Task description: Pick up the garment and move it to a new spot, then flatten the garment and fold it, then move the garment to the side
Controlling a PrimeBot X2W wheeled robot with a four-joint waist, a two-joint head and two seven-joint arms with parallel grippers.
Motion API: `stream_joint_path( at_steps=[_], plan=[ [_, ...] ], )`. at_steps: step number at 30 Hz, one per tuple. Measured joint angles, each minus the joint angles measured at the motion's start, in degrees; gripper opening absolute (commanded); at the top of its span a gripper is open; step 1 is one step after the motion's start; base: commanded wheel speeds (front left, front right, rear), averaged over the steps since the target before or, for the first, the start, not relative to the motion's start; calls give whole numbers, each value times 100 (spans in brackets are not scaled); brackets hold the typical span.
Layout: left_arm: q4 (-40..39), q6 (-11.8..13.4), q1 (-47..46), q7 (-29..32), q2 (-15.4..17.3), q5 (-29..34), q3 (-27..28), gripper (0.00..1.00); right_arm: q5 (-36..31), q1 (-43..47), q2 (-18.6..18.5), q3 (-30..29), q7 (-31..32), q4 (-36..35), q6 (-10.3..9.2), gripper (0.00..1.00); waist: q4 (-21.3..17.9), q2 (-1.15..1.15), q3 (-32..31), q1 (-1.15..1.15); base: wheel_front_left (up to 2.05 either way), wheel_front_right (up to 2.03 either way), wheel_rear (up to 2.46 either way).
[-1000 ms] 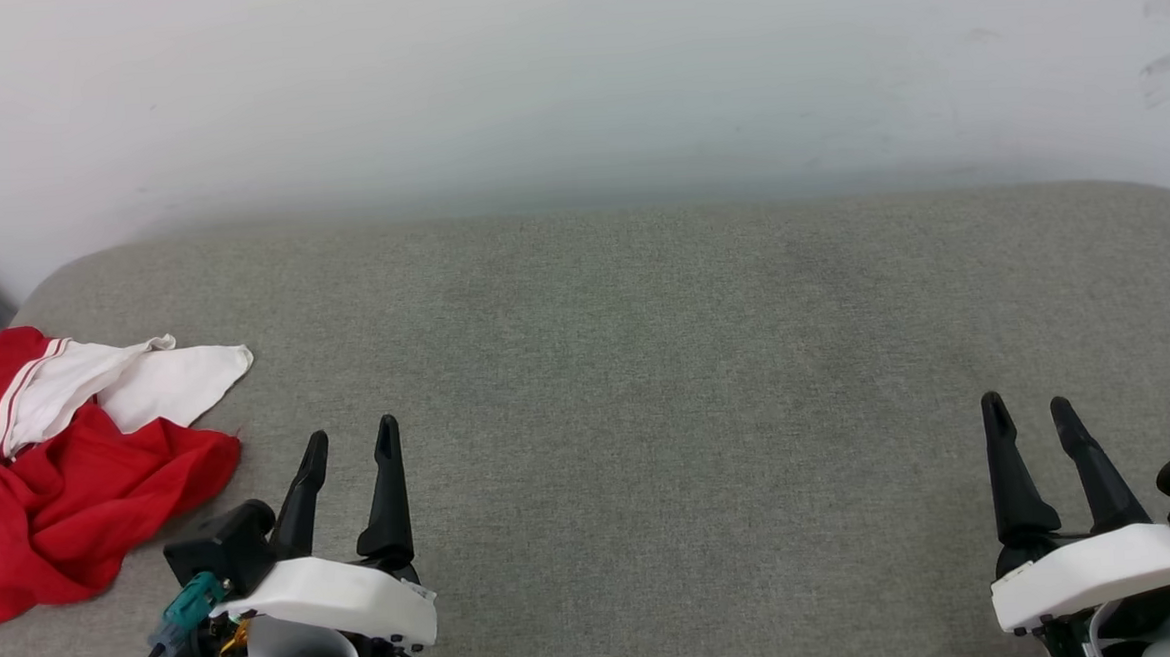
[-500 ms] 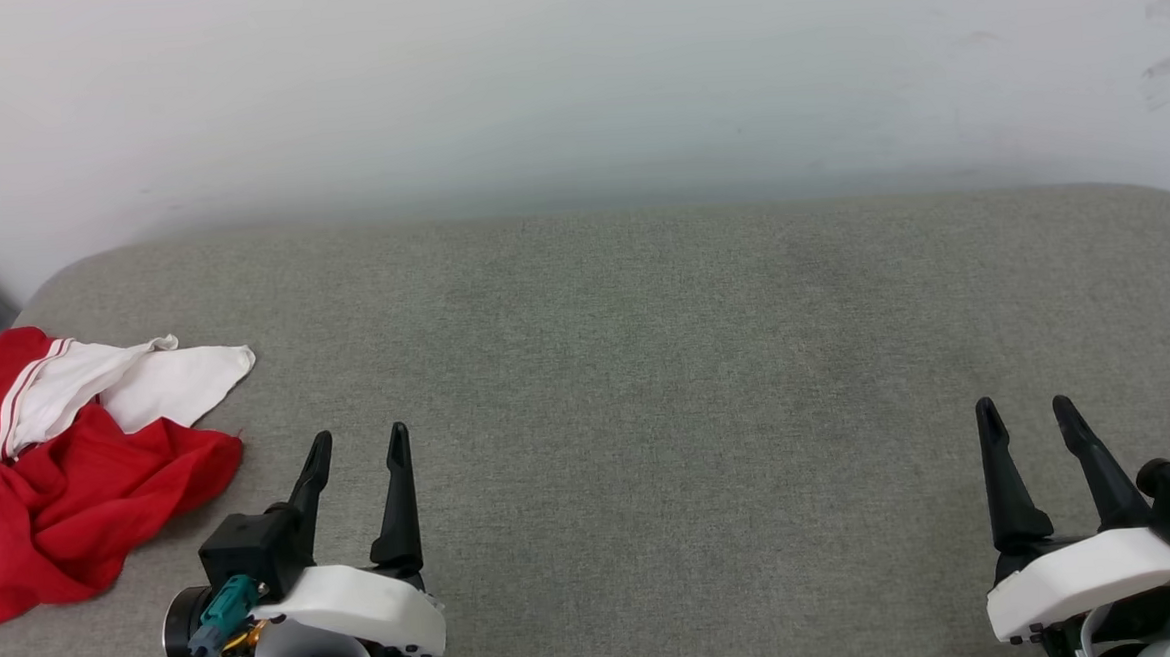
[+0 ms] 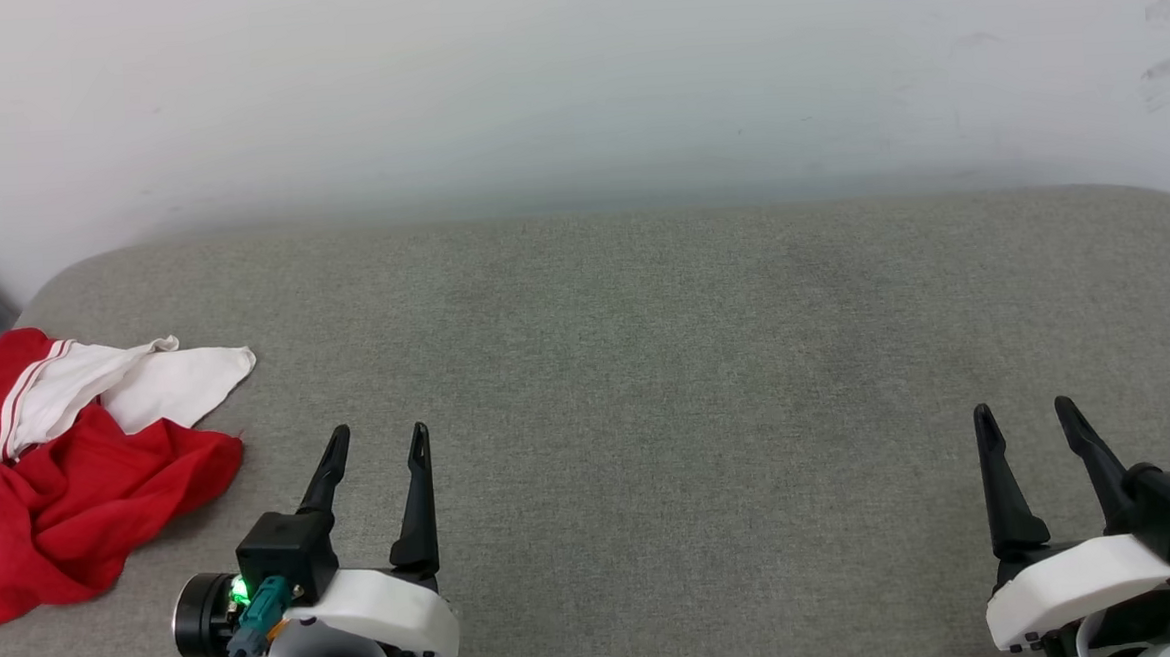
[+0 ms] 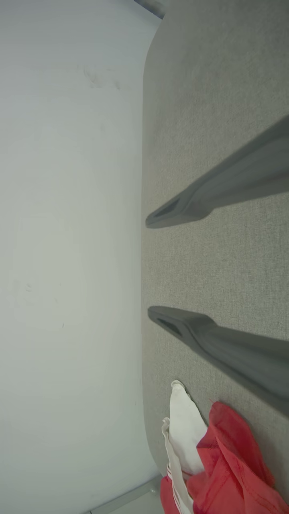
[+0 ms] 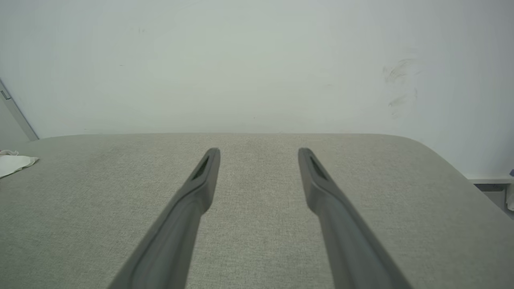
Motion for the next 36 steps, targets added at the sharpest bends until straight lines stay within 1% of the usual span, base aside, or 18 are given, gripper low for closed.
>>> stream_joint_path(
  at_steps=[14,21,24,28,36],
  plan=[
    [133,-77,-38,-157,-67,423,-22,100,-465,7,0,-30,-146,-42,1,100,40,0,4,0,0,0,0],
    [191,-93,-58,-238,-126,577,-3,100,-666,60,0,-59,-233,-78,1,100,205,0,9,0,0,0,0],
    [216,-98,-61,-256,-156,617,13,100,-760,66,-1,-37,-270,-116,1,100,340,0,16,0,0,0,0],
    [268,-130,-63,-264,-175,572,77,100,-716,67,-1,31,-279,-140,1,100,587,0,31,0,0,0,0],
    [316,-133,-105,-264,-203,486,290,100,-506,63,1,187,-292,-159,1,100,1297,0,57,0,0,0,0]
  ],
)
